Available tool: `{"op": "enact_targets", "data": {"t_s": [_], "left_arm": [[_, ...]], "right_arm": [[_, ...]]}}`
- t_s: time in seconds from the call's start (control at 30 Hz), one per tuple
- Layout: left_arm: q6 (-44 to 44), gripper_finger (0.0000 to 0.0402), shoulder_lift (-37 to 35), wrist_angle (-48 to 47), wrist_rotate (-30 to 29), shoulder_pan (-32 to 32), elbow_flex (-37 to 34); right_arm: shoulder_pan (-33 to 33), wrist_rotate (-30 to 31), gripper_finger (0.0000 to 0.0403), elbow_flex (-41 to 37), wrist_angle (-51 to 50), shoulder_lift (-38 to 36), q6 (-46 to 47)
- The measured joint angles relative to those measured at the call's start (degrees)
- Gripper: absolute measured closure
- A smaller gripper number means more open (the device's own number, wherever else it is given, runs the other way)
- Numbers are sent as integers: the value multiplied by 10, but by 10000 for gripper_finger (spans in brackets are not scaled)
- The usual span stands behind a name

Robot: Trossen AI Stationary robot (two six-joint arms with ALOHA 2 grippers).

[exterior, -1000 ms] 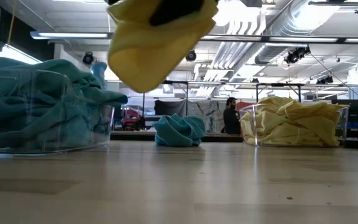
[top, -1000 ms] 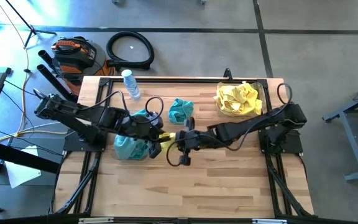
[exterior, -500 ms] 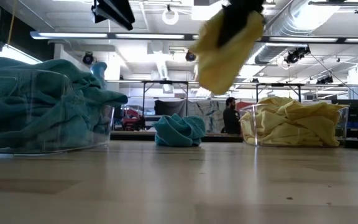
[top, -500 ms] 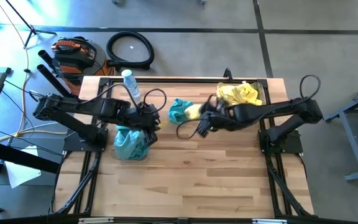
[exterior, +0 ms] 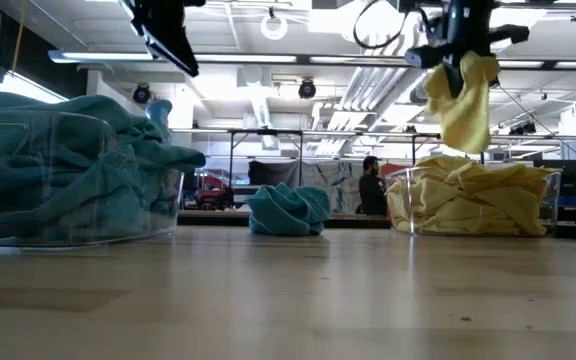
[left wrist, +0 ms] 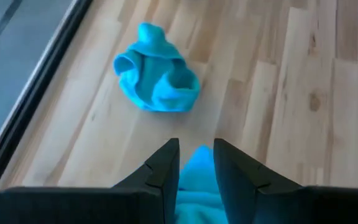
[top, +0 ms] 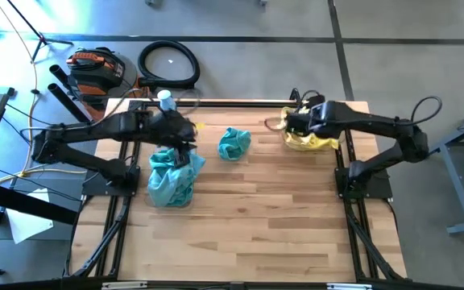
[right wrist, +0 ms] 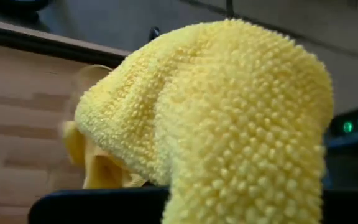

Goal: Sort microfiber towel by color & place in baskets
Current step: Put the yellow microfiber cloth into the right transparent bin

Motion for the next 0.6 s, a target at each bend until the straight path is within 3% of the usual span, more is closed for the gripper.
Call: {"op": "enact_targets", "data": {"t_s": [0.27, 0.6], "left_arm": [[65, 316, -80, 30, 46, 102, -57], [140, 316, -90, 46, 103, 174, -57]], "right_arm": [[-125, -63, 394, -110, -7, -9, 23], [-236, -115, 385, -205, 154, -9, -75]]}}
